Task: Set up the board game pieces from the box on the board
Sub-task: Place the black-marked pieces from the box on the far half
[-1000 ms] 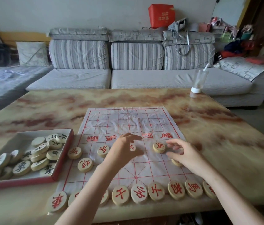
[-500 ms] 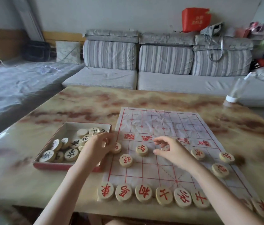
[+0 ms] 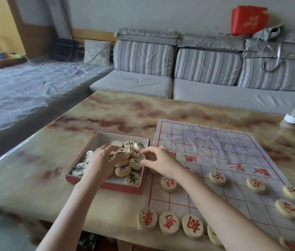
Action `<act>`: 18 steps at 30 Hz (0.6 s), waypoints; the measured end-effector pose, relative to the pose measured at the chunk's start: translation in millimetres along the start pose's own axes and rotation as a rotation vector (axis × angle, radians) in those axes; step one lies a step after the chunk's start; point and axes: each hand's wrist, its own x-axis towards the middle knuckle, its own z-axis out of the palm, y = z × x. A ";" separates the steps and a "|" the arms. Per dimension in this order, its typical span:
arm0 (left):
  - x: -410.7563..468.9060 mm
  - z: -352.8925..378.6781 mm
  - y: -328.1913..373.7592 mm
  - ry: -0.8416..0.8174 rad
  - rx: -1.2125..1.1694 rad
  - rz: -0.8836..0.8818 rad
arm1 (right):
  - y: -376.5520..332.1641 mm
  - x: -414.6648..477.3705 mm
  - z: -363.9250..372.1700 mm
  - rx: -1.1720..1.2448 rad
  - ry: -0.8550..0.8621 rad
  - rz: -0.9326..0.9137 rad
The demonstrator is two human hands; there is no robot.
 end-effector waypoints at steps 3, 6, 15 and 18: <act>5.0 6.5 -0.5 -0.035 0.012 -0.003 | -10.9 5.8 4.9 -0.186 -0.064 0.021; 8.8 11.2 -1.5 -0.031 0.030 0.013 | -17.3 7.5 8.0 -0.285 -0.102 0.007; 10.4 9.6 0.1 0.021 -0.132 0.012 | 0.4 15.8 21.2 -0.101 0.000 -0.030; 16.3 10.9 6.9 0.065 -0.168 0.046 | 10.0 22.7 12.1 -0.003 0.074 -0.050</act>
